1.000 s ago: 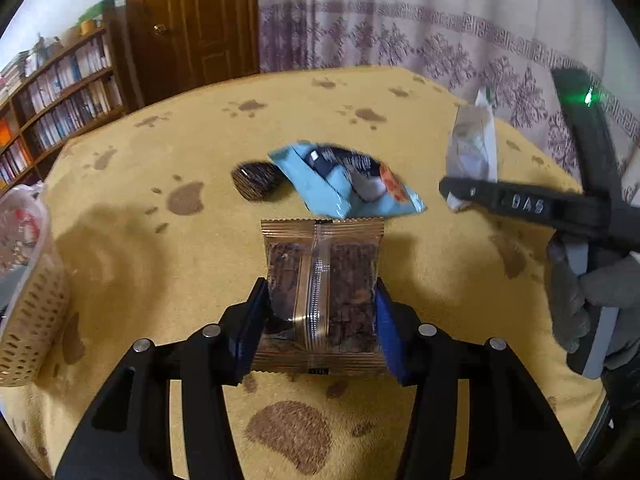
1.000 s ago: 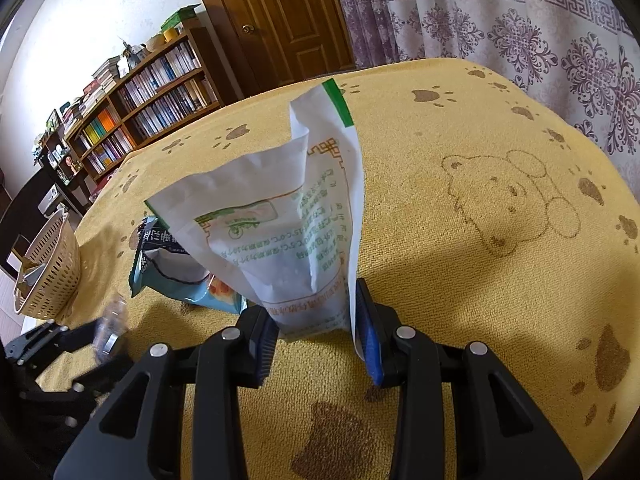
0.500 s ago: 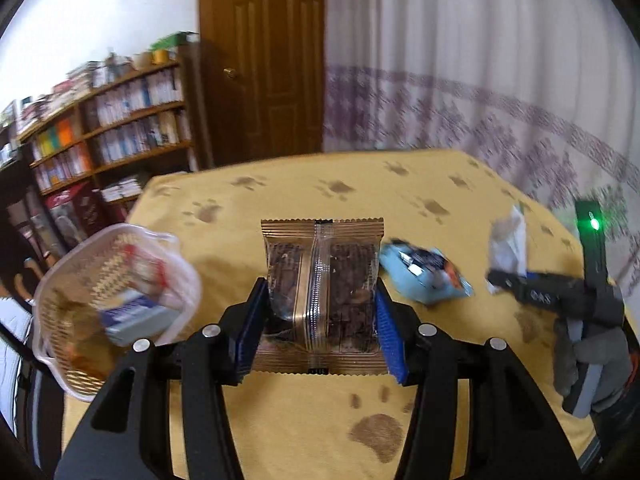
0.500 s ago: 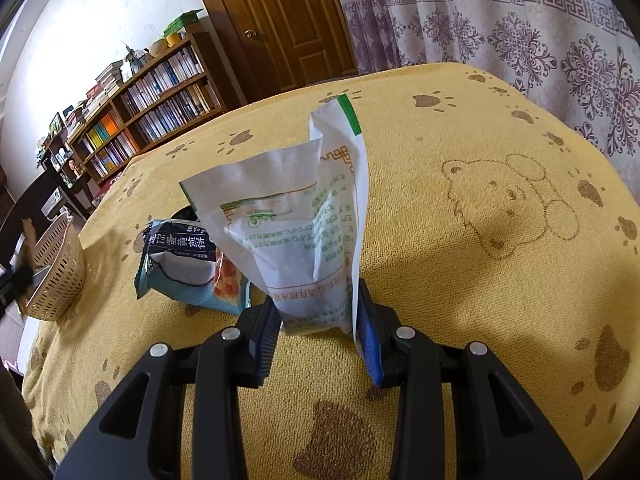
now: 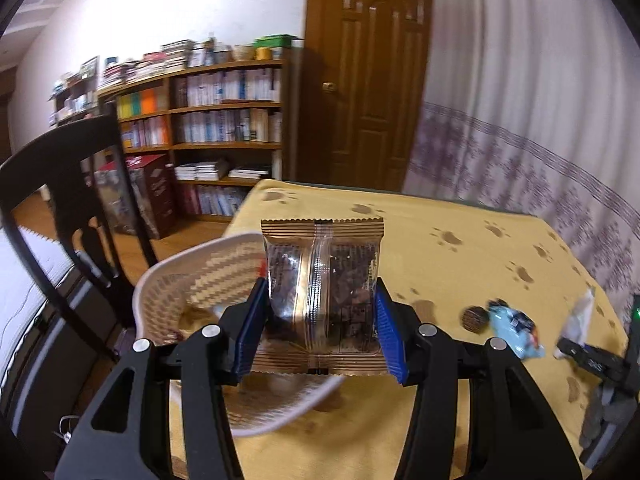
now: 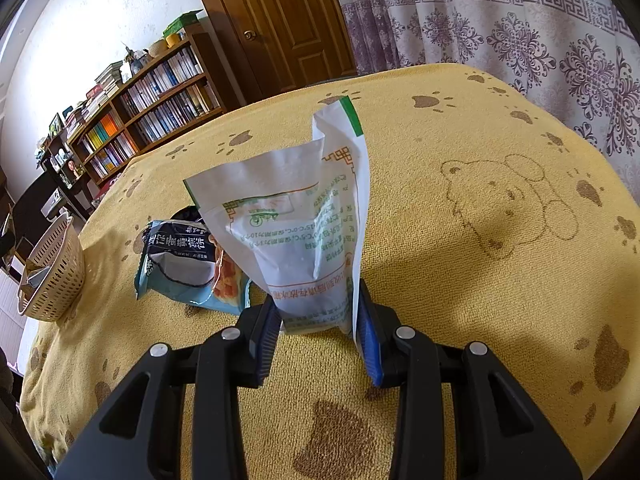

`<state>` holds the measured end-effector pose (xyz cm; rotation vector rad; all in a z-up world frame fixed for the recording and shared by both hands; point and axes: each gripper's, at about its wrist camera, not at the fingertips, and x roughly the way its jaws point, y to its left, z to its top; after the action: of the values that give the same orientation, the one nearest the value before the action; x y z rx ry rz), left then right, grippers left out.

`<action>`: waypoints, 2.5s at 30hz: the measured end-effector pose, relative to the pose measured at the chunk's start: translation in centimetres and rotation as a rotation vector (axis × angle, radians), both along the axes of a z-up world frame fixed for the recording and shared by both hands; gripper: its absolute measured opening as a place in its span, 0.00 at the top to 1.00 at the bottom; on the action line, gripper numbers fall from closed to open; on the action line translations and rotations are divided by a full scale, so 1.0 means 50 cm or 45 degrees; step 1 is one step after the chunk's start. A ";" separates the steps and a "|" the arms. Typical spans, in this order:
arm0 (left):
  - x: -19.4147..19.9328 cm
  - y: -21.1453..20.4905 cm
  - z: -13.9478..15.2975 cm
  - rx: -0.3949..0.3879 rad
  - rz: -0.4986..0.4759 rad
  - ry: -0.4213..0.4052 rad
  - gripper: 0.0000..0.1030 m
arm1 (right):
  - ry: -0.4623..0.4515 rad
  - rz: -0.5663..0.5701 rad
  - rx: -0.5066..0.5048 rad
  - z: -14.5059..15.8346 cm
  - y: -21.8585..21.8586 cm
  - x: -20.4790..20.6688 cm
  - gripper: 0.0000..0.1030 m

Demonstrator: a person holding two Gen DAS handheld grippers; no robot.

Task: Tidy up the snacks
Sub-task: 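Carry the brown snack packet over the white basket with the left tool, then open the left tool to drop the brown packet into the basket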

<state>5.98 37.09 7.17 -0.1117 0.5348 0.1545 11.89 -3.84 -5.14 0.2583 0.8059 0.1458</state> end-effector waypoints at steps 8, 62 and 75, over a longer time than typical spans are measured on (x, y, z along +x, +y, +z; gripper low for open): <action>0.003 0.078 -0.012 -0.042 0.213 -0.035 0.29 | 0.000 0.002 0.000 0.000 0.000 0.000 0.65; -0.067 0.127 0.039 -0.220 0.265 -0.139 0.24 | -0.078 0.112 0.292 0.114 0.039 -0.006 0.66; -0.121 0.161 0.079 -0.242 0.337 -0.246 0.18 | -0.131 0.504 0.182 0.245 0.362 0.019 0.66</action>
<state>-0.07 45.14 11.14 -0.3794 0.3392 0.3478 12.82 14.25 7.10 0.2213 0.7381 0.5861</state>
